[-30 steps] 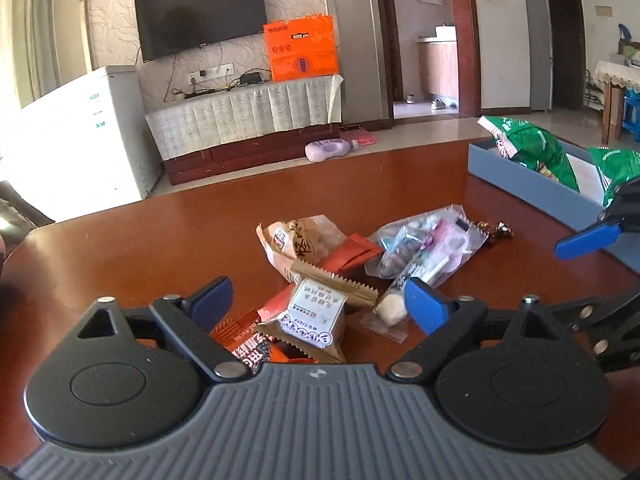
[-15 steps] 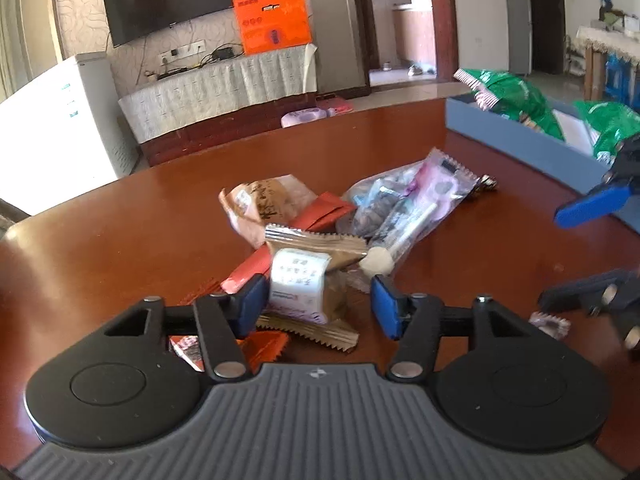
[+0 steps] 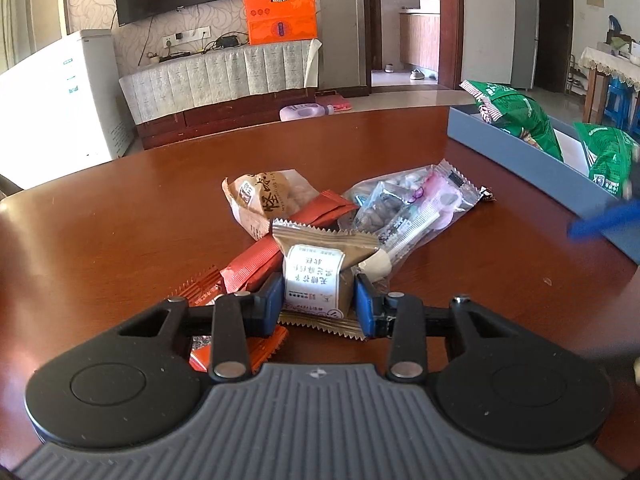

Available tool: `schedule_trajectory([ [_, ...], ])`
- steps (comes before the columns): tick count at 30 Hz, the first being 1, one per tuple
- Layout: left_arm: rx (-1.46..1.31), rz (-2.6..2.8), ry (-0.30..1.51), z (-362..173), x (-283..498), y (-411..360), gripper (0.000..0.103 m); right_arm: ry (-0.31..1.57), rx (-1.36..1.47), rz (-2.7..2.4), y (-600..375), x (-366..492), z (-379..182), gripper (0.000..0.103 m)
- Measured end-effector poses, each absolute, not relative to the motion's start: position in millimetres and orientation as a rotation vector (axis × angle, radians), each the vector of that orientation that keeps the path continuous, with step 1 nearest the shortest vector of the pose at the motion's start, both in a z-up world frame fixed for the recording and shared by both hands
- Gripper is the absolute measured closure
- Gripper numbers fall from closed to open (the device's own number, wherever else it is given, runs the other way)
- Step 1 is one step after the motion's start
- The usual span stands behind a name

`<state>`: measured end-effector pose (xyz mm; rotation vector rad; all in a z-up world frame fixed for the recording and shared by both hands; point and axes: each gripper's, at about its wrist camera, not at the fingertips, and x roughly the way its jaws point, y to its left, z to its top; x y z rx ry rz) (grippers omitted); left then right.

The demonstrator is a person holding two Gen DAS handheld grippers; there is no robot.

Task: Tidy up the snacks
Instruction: 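Close the right tool on the small clear-wrapped candy, then carry the pastry and the clear candy over the box with both tools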

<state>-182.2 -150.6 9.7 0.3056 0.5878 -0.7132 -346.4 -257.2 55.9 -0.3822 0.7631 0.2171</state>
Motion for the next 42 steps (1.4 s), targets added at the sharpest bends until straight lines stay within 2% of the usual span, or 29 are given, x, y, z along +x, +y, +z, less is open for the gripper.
schedule_trajectory([
  [5,0.297,-0.713,0.594,10.3,-182.7,-151.1,0.059,0.748,-0.415,0.218,-233.2,-337.4,41.5,0.026],
  [11,0.293,-0.712,0.595,10.0,-183.8,-151.2,0.059,0.769,-0.246,0.25,-237.8,-326.1,38.3,0.027],
  [14,0.293,-0.712,0.595,9.7,-183.3,-151.4,0.059,0.786,-0.196,0.259,-241.4,-323.7,38.4,0.042],
  [17,0.294,-0.711,0.595,9.5,-183.3,-151.9,0.059,0.791,-0.157,0.285,-246.4,-324.3,38.7,0.065],
  [19,0.293,-0.712,0.595,9.7,-183.1,-151.2,0.059,0.791,-0.173,0.288,-244.8,-325.7,39.2,0.068],
  [21,0.295,-0.71,0.592,9.6,-183.3,-151.8,0.059,0.79,-0.199,0.284,-241.2,-327.0,39.6,0.086],
  [42,0.25,-0.653,0.571,26.6,-203.2,-173.1,0.061,0.742,-0.18,0.153,-267.4,-342.9,66.1,0.087],
])
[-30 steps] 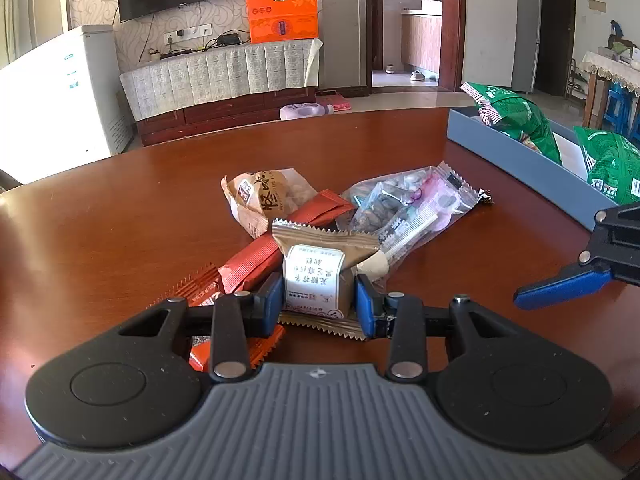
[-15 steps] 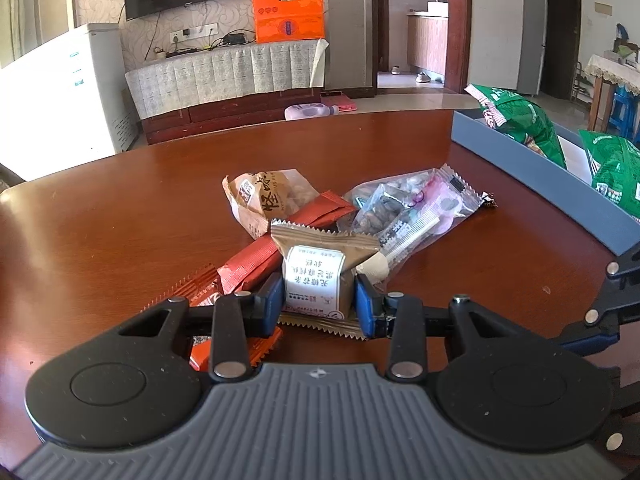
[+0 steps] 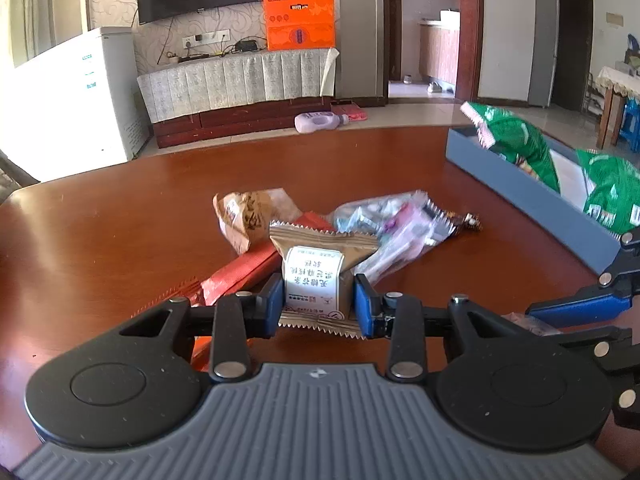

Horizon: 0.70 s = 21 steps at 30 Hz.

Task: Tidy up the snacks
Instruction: 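Carry the pastry and the clear candy over the box with both tools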

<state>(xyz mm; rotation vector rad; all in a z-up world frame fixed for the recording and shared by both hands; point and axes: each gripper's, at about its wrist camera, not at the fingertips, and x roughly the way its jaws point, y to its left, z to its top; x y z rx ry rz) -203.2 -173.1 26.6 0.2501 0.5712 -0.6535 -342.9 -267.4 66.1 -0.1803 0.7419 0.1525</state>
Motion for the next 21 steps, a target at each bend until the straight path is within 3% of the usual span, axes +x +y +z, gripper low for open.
schedule_trajectory([
  [21,0.279,-0.692,0.494,61.7,-237.8,-217.6,0.061,0.691,-0.127,0.076,-303.3,-361.1,80.7,0.087],
])
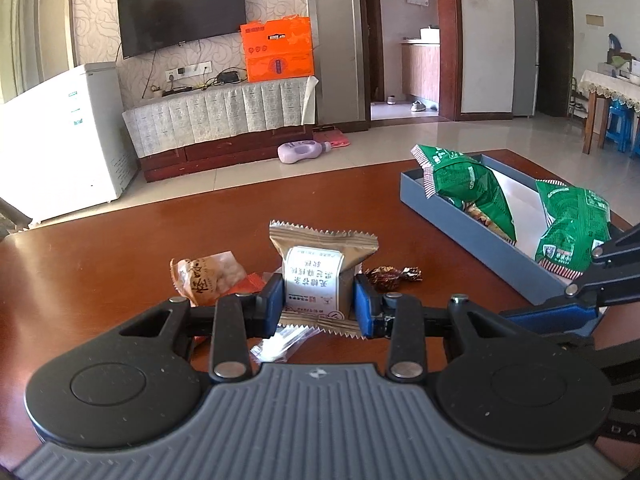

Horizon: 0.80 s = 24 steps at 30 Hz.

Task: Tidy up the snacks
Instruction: 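Carry the pastry and the clear candy over the box with both tools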

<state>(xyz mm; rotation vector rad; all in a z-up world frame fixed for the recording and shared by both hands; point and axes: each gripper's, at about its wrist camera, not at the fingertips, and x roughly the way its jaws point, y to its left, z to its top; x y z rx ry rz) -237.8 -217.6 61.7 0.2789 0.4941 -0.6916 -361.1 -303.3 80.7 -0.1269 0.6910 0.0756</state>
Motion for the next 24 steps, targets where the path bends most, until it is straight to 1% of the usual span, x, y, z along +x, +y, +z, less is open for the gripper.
schedule_trajectory([
  [24,0.259,-0.684,0.501,67.5,-256.4,-266.9,0.061,0.642,-0.075,-0.003,-343.7,-391.3,93.1,0.087],
])
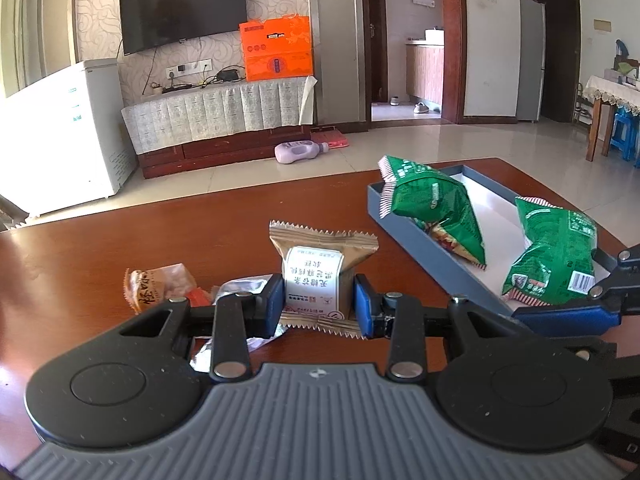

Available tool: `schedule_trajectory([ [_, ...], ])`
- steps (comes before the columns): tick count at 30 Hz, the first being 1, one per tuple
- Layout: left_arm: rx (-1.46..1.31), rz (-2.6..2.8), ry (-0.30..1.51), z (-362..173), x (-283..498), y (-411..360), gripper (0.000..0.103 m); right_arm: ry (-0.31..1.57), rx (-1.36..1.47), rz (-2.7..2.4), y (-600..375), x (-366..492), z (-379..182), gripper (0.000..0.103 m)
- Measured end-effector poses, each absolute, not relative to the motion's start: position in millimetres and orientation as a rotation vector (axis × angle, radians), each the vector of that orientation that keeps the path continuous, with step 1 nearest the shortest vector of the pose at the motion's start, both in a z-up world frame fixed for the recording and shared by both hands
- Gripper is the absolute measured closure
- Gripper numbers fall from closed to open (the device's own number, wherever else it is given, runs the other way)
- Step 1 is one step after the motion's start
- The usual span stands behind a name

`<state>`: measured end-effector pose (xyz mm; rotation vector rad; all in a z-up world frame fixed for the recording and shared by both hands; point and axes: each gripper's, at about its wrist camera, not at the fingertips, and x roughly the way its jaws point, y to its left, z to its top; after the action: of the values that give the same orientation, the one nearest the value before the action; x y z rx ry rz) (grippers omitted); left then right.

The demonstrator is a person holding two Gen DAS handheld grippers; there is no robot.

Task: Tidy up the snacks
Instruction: 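Carry the pastry and the clear candy over the box with both tools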

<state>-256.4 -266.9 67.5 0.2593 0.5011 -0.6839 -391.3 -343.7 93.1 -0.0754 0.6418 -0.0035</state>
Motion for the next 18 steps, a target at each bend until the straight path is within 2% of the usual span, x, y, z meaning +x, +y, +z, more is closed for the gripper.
schedule_trajectory([
  [18,0.244,-0.723,0.491,73.5,-267.6,-289.3,0.061,0.635,-0.053,-0.053,-359.3,-400.3,94.3,0.087],
])
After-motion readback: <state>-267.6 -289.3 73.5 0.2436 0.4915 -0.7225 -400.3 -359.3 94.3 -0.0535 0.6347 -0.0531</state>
